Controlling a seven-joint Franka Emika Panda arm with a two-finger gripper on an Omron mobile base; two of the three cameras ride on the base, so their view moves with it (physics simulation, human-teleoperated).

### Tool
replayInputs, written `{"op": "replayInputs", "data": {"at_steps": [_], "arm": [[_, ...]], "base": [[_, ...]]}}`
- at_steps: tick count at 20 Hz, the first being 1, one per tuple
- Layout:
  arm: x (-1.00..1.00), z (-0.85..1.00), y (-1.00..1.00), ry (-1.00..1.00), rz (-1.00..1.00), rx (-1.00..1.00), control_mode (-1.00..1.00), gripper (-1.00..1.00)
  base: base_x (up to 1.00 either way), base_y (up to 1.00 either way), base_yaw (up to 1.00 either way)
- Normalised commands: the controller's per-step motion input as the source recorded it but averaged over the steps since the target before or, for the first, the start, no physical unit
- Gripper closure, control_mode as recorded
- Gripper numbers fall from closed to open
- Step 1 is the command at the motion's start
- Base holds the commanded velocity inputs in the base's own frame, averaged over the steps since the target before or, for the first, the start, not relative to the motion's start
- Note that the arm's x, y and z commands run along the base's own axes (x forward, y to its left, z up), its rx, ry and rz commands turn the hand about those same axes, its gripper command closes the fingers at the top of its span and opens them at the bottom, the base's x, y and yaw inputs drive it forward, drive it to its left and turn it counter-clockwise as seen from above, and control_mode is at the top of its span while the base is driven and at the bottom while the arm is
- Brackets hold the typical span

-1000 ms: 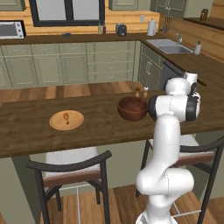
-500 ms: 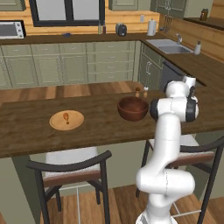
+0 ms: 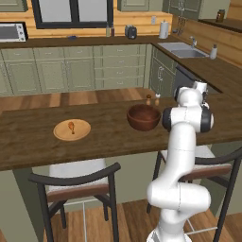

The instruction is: Pick the chicken drumstick and cucumber from their plates and place them in the bowl. Then put the bowl in the fridge.

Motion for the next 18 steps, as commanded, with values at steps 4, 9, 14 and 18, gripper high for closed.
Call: {"op": "replayInputs", "data": {"at_steps": [4,9,14,18], "arm": [[0.07,-0.28,0.00,-0.02,0.00,-0.05,-1.00,-1.00],[0.30,-0.23,0.11,-0.06,0.00,-0.01,-1.00,-1.00],[0.21,-0.21,0.04,-0.05,0.00,0.00,-1.00,-1.00],[0.02,-0.35,0.00,0.00,0.00,0.00,-1.00,-1.00]], "base": [[0.00,0.00,0.00],[0.00,0.00,0.00],[0.00,0.00,0.00],[0.00,0.00,0.00]]}}
